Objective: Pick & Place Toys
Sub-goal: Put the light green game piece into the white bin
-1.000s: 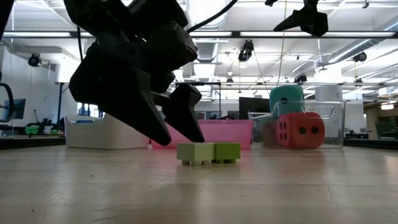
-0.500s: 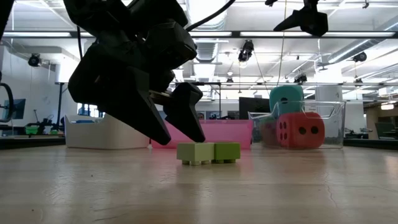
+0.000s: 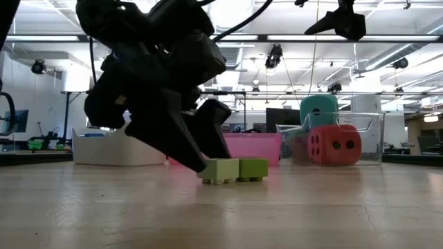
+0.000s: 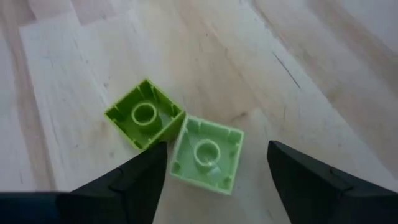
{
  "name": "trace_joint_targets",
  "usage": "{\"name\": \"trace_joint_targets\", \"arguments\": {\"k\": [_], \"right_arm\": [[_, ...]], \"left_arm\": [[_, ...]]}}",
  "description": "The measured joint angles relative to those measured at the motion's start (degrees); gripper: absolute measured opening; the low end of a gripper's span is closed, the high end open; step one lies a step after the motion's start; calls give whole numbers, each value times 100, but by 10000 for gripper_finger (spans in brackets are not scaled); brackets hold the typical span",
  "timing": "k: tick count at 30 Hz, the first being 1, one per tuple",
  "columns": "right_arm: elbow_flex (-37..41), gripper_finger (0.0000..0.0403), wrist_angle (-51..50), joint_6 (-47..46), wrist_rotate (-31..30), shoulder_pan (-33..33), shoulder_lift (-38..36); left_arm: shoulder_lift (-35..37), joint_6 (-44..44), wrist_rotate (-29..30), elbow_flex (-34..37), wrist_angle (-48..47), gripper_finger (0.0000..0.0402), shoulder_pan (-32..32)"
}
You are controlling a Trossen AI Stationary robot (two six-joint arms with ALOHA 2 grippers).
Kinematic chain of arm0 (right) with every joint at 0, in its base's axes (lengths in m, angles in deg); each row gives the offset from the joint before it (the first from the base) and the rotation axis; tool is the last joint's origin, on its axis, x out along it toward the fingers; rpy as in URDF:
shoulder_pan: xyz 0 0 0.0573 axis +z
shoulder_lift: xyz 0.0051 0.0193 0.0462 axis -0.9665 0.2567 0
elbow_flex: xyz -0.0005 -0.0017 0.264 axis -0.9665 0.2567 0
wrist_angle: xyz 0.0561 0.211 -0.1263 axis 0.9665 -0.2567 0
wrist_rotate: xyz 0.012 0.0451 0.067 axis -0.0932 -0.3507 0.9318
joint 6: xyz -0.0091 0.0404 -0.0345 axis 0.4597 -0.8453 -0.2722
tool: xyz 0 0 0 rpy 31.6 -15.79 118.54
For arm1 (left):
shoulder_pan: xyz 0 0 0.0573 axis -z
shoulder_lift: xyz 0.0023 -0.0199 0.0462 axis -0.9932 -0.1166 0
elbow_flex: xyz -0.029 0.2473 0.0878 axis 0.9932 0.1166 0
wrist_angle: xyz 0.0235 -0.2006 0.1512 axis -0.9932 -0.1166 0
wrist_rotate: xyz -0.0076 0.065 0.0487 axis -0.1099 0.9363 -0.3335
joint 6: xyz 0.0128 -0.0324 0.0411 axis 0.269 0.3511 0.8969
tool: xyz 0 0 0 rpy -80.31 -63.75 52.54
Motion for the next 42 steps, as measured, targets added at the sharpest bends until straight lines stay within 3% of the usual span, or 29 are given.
{"name": "trace_joint_targets", "arguments": {"k": [22,34,42], "right_arm": [[0,271,0,-2,-9,-2,0],[-2,271,4,-15,-15,-2,0],[-7,271,3,18,-12,-2,0]], "left_arm": [[-55,187,-2,4,44,138,35],[84,-681,-2,6,-264,137,37],[737,-809,156,13,-957,137,35]]}}
